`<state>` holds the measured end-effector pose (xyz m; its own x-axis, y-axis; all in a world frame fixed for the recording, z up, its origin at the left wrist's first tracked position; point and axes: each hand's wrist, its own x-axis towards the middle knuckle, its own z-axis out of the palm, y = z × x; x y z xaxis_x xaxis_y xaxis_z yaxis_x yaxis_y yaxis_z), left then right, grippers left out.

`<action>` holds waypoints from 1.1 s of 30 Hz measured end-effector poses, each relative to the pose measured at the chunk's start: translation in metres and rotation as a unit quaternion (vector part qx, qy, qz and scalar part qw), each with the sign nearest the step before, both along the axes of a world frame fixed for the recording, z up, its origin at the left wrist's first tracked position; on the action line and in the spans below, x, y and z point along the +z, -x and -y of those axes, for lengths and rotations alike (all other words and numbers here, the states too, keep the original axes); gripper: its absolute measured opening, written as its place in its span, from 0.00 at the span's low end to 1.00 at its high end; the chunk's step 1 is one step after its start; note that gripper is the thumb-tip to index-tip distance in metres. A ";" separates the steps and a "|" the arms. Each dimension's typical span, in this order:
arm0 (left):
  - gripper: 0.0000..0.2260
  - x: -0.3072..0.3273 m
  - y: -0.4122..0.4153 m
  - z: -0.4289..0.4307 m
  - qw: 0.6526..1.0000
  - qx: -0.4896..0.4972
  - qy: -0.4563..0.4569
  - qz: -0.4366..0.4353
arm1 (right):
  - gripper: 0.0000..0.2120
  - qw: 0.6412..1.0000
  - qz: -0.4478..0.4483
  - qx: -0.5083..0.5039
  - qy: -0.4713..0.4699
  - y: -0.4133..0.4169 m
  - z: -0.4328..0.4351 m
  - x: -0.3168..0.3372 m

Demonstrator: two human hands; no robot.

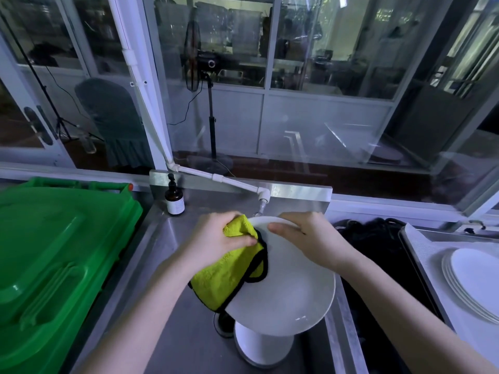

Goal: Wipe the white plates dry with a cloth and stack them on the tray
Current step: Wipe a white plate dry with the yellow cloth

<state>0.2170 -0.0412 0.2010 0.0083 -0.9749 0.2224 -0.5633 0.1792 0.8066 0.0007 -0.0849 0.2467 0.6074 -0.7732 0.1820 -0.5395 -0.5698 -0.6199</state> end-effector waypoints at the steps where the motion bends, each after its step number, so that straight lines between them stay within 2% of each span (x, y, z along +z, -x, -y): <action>1: 0.08 -0.001 0.001 -0.001 1.000 -0.007 -0.001 -0.010 | 0.23 1.000 -0.004 0.007 0.007 0.000 0.002 0.003; 4: 0.07 -0.008 0.005 -0.006 0.987 0.058 -0.007 -0.153 | 0.24 0.999 0.029 -0.015 0.010 0.005 0.009 0.010; 5: 0.07 -0.010 0.008 -0.007 0.968 0.102 -0.006 -0.227 | 0.24 0.998 0.058 -0.038 0.006 0.007 0.011 0.009; 8: 0.05 -0.018 0.014 -0.011 0.886 0.205 -0.005 -0.416 | 0.26 0.978 0.162 -0.129 -0.021 0.007 0.008 -0.004; 10: 0.05 -0.025 0.021 -0.014 0.832 0.230 -0.026 -0.504 | 0.28 0.932 0.288 -0.205 -0.081 0.001 0.000 -0.021; 12: 0.06 -0.032 0.030 -0.017 0.799 0.252 -0.056 -0.544 | 0.27 0.851 0.414 -0.291 -0.144 -0.009 -0.009 -0.038; 13: 0.06 -0.035 0.033 -0.018 0.789 0.268 -0.067 -0.549 | 0.25 0.822 0.441 -0.322 -0.163 -0.012 -0.012 -0.047; 14: 0.06 -0.037 0.034 -0.018 0.782 0.282 -0.073 -0.551 | 0.21 0.813 0.445 -0.334 -0.174 -0.013 -0.015 -0.055; 15: 0.07 -0.039 0.034 -0.018 0.780 0.291 -0.075 -0.549 | 0.17 0.821 0.432 -0.324 -0.185 -0.013 -0.017 -0.061; 17: 0.07 -0.038 0.029 -0.017 0.789 0.297 -0.073 -0.533 | 0.11 0.860 0.378 -0.275 -0.204 -0.005 -0.015 -0.062; 18: 0.07 -0.036 0.025 -0.017 0.797 0.300 -0.070 -0.520 | 0.13 0.878 0.352 -0.250 -0.208 0.002 -0.010 -0.058; 20: 0.06 -0.031 0.015 -0.017 0.819 0.295 -0.052 -0.489 | 0.24 0.907 0.313 -0.190 -0.210 0.018 0.003 -0.041; 21: 0.06 -0.026 0.009 -0.016 0.841 0.279 -0.041 -0.461 | 0.24 0.921 0.292 -0.158 -0.206 0.023 0.009 -0.029; 24: 0.05 -0.004 -0.002 -0.010 0.945 0.173 -0.008 -0.278 | 0.15 0.976 0.155 -0.066 -0.139 0.021 0.022 0.000; 25: 0.07 0.004 -0.003 -0.007 0.971 0.125 0.009 -0.203 | 0.18 0.990 0.092 -0.047 -0.099 0.015 0.023 0.004; 26: 0.08 0.012 -0.002 -0.004 0.987 0.085 0.021 -0.135 | 0.22 0.997 0.039 -0.034 -0.052 0.007 0.023 0.005; 28: 0.08 0.021 0.002 0.000 0.997 0.044 0.025 -0.057 | 0.25 0.999 0.013 -0.022 0.023 -0.006 0.019 0.003; 30: 0.07 0.021 0.002 -0.001 0.994 0.052 0.018 -0.090 | 0.26 0.998 0.047 -0.023 0.039 -0.006 0.016 -0.001; 33: 0.06 0.005 0.004 -0.008 0.964 0.125 0.005 -0.234 | 0.26 0.992 0.102 -0.074 -0.013 0.002 0.019 -0.005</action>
